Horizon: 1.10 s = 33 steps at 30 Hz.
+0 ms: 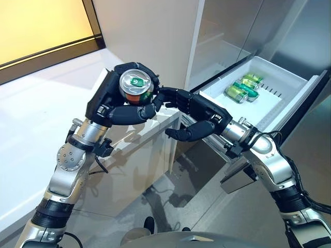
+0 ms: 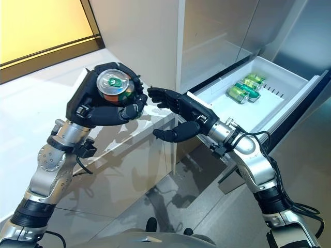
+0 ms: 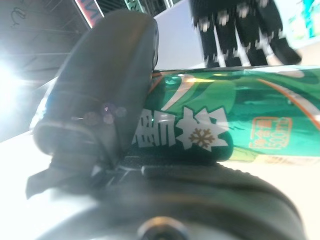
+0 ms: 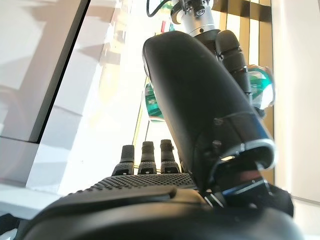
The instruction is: Put drinks into fridge and close the fridge
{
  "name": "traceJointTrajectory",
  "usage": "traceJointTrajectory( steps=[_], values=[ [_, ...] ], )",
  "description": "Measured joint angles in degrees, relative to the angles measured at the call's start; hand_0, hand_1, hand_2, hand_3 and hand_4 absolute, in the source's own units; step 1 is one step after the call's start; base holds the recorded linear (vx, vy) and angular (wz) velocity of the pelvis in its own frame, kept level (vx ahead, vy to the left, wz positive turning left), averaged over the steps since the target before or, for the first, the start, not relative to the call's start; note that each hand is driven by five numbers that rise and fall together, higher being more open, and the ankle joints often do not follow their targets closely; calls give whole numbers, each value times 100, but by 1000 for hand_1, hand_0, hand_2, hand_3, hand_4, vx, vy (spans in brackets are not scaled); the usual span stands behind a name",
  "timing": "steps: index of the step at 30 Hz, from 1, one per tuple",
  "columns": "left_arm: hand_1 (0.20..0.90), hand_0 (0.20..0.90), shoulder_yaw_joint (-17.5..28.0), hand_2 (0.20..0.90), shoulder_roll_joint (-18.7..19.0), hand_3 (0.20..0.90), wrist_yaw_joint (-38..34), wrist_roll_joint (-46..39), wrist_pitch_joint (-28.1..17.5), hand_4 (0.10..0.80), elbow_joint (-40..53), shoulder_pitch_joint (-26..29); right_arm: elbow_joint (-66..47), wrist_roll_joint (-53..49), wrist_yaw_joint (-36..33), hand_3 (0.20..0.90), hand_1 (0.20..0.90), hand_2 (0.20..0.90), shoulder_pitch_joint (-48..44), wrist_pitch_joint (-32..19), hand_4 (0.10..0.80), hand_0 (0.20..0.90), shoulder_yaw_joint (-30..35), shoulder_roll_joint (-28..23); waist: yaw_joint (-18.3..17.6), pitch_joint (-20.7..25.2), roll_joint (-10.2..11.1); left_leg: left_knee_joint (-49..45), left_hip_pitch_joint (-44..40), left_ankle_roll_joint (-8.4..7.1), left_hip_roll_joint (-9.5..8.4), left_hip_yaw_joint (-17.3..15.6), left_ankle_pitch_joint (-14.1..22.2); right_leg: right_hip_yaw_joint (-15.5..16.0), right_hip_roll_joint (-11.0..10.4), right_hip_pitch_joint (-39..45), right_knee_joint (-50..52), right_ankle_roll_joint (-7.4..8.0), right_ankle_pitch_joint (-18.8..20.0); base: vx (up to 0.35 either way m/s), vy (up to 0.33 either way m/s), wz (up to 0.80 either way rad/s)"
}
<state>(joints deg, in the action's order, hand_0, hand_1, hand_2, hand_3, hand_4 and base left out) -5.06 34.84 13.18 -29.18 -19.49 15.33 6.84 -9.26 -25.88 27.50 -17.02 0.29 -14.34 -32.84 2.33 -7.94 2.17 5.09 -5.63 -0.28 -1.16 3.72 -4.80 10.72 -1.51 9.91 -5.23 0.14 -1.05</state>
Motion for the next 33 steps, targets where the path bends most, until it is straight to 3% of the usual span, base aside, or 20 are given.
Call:
traceJointTrajectory(
  steps=[8,24,25,26,27,33],
  values=[
    [300,300,-50,300,0,200,13,-19,199,100,0,188,236,0,-210,900,900,900,-320,119,800,900,-301,36,74,0,0,0,4,0,-7,60,-2,77,0,29,0,1,-1,14,1,5],
    [300,300,-582,300,-38,200,247,-128,462,100,0,477,300,2,-363,900,900,900,-791,266,800,900,-830,264,187,0,-1,-2,1,3,-11,95,-11,90,-1,39,0,1,-1,14,0,0],
    [300,300,-582,300,-37,200,251,-143,468,100,0,480,303,2,-388,856,862,862,-806,266,756,862,-846,264,192,0,-1,-2,1,3,-11,96,-11,90,-1,39,0,1,-1,50,2,0],
    [300,300,-584,300,-38,200,258,-191,484,100,0,480,310,2,-396,488,547,547,-815,266,388,547,-857,266,198,0,-1,-1,1,3,-12,96,-11,90,-2,40,0,1,-1,50,4,1],
    [300,300,-585,300,-38,200,275,-237,505,100,0,480,313,2,-416,200,300,300,-828,266,100,300,-868,268,201,0,-1,-1,1,3,-13,96,-11,90,-3,40,0,1,-1,0,0,0],
    [300,300,-635,300,-38,200,315,-346,610,100,0,495,404,79,-478,200,300,300,-900,279,100,300,-932,247,230,0,-1,-2,1,6,-15,101,-15,93,-4,42,0,1,-1,0,0,0]
  ],
)
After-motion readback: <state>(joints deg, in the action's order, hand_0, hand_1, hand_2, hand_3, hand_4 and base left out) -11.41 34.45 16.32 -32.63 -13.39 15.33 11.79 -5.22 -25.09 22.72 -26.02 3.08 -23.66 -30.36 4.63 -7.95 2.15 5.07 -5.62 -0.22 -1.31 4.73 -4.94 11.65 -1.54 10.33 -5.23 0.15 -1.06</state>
